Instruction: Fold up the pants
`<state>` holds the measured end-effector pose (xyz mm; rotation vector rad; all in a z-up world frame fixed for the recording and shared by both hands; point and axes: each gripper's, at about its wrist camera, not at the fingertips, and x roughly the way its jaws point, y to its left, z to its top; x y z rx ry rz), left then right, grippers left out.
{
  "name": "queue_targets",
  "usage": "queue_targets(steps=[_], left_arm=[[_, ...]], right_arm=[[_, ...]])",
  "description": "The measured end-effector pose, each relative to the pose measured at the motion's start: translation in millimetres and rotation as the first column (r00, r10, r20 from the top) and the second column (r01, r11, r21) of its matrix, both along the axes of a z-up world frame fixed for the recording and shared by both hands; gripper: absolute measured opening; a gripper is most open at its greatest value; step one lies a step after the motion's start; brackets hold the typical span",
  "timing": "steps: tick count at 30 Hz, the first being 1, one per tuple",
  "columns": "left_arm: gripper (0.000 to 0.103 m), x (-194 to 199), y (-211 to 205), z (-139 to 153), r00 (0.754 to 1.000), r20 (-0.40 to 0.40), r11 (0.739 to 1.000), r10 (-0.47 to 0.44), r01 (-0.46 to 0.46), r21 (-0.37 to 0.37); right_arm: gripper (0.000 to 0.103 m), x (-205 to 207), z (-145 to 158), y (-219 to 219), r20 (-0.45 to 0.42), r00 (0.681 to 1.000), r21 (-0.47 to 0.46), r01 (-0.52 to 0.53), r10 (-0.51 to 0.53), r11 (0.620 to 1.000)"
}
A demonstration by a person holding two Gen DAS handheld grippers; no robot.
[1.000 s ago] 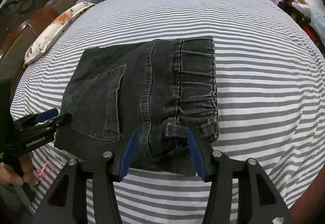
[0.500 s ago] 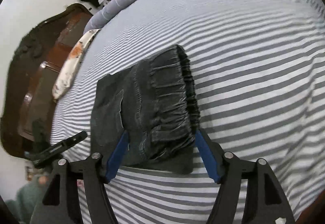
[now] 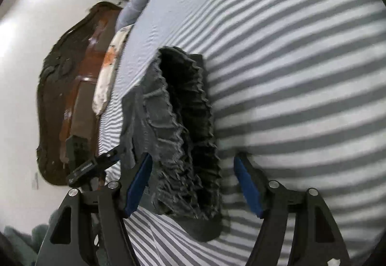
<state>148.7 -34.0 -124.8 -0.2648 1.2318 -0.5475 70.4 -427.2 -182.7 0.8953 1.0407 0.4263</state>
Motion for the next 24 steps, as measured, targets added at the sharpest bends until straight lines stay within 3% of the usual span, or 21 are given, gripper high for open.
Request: queue_targets(steps=[3,5,8,9,10,11,13,17,24], left_arm=[[0.06,1,-5,1,1.0,0.011,1.0,-0.019,0.02,-0.005],[0.056,-2,-11,1,0.999,0.006,0.999,-0.044,0.044,-0.022],[0.056,-4,-24,0,0.998,0.037,0.998,-0.054,0.053,0.022],[0.056,-4,-26,1,0.998,0.046,0.998,-0.051,0.049,0.031],[0.054,-4,-27,2,0.998,0.048,0.999,-0.042,0.04,0.035],[0.046,-4,-27,3,0.998,0.049,0.999,-0.035,0.034,0.034],[0.034,-6,-25,5,0.999,0.048,0.999,-0.025,0.023,0.024],[0.019,-11,-24,12,0.997,0.071,0.999,-0.03,0.029,0.015],[0.015,-17,-17,38,0.992,0.125,0.997,-0.025,0.034,-0.076]], right_arm=[[0.069,12,-4,7,0.025,1.0,0.051,-0.018,0.017,0.999],[0.069,18,-3,16,0.034,0.999,0.032,-0.038,0.037,0.999],[0.068,26,0,24,0.029,0.999,0.011,-0.044,0.043,0.999],[0.066,30,0,25,0.02,0.999,0.013,-0.034,0.034,0.999],[0.055,29,-1,25,0.008,1.0,0.016,-0.02,0.02,1.0],[0.042,27,-1,24,-0.008,1.0,0.015,-0.001,0.001,1.0],[0.032,21,-1,24,-0.027,0.999,0.029,0.037,-0.036,0.999],[0.026,15,19,33,-0.014,0.998,-0.002,0.069,-0.069,0.998],[0.024,20,70,56,0.032,0.998,-0.027,0.051,-0.05,0.998]])
